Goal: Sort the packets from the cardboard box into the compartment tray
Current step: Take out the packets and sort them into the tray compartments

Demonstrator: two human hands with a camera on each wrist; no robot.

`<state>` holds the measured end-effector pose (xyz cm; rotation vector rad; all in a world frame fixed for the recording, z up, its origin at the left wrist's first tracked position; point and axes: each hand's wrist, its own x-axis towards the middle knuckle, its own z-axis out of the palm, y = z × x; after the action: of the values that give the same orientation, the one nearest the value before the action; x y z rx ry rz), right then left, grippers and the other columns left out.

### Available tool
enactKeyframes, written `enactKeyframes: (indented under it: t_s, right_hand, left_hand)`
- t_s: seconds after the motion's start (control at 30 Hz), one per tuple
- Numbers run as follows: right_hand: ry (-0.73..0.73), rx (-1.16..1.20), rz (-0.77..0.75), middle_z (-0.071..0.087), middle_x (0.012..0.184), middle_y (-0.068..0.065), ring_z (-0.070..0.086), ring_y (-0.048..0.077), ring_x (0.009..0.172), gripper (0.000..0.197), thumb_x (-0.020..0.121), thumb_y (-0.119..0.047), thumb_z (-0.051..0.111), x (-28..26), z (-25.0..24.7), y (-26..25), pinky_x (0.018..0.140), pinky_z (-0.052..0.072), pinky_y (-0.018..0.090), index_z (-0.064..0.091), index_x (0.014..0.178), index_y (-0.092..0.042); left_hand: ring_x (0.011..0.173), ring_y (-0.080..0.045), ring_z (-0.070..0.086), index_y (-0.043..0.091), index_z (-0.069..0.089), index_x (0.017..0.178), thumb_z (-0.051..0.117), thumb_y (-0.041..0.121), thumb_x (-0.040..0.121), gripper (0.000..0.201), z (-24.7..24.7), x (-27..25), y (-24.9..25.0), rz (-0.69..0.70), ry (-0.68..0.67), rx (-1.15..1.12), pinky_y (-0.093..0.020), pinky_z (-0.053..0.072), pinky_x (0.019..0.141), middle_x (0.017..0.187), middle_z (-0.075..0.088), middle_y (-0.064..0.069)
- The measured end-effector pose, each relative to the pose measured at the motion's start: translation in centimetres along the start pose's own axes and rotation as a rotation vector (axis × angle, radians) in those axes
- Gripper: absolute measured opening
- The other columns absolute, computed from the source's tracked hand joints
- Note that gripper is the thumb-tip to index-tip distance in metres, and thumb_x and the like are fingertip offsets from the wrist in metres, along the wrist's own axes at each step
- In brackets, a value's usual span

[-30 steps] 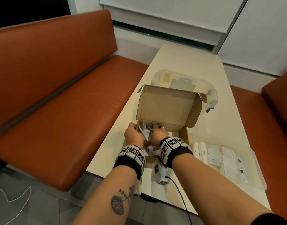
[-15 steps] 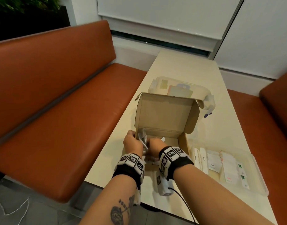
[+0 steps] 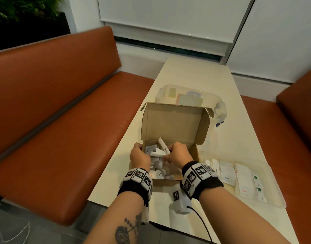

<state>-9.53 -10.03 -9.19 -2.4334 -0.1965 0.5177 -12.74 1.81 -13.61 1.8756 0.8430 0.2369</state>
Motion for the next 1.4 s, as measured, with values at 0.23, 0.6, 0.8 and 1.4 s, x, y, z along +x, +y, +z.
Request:
enactKeyframes:
  t_s: [0.23, 0.6, 0.8, 1.4]
  right_hand:
    - [0.011, 0.248, 0.057, 0.063, 0.070, 0.003, 0.051, 0.000, 0.034, 0.017, 0.079, -0.006, 0.074, -0.4, -1.4, 0.8, 0.036, 0.039, 0.011, 0.067, 0.094, -0.004]
    - [0.174, 0.568, 0.021, 0.065, 0.060, 0.000, 0.062, 0.005, 0.044, 0.014, 0.075, -0.007, 0.078, -0.9, -5.1, 2.1, 0.042, 0.046, 0.015, 0.066, 0.067, -0.011]
    - [0.088, 0.359, -0.082, 0.069, 0.084, 0.012, 0.067, 0.025, 0.080, 0.012, 0.081, -0.013, 0.068, -1.4, -5.1, 2.1, 0.077, 0.055, 0.040, 0.070, 0.092, -0.009]
    - [0.037, 0.674, -0.078, 0.066, 0.097, 0.014, 0.064, 0.011, 0.077, 0.022, 0.087, 0.006, 0.057, -2.4, -7.4, 5.7, 0.061, 0.054, 0.014, 0.067, 0.106, 0.002]
  left_hand:
    - [0.104, -0.024, 0.055, 0.011, 0.052, 0.125, 0.054, 0.000, 0.087, 0.039, -0.3, 0.6, 0.6, -0.008, -0.041, -0.024, -0.028, 0.040, 0.077, 0.128, 0.055, -0.010]
    - [0.075, -0.020, 0.051, 0.014, 0.054, 0.075, 0.041, 0.064, 0.086, 0.052, 1.8, -2.9, 4.1, 0.509, 0.033, -0.148, -0.031, 0.043, 0.073, 0.078, 0.057, -0.003]
    - [0.090, -0.020, 0.065, 0.020, 0.060, 0.114, 0.067, 0.045, 0.082, 0.042, 4.5, -3.4, 5.8, -0.087, -0.621, -0.499, -0.038, 0.052, 0.090, 0.111, 0.066, -0.004]
    - [0.071, -0.021, 0.067, 0.009, 0.057, 0.086, 0.045, 0.026, 0.100, 0.025, 6.4, -2.5, 5.4, -0.318, -0.192, -0.857, -0.033, 0.054, 0.068, 0.083, 0.069, -0.012]
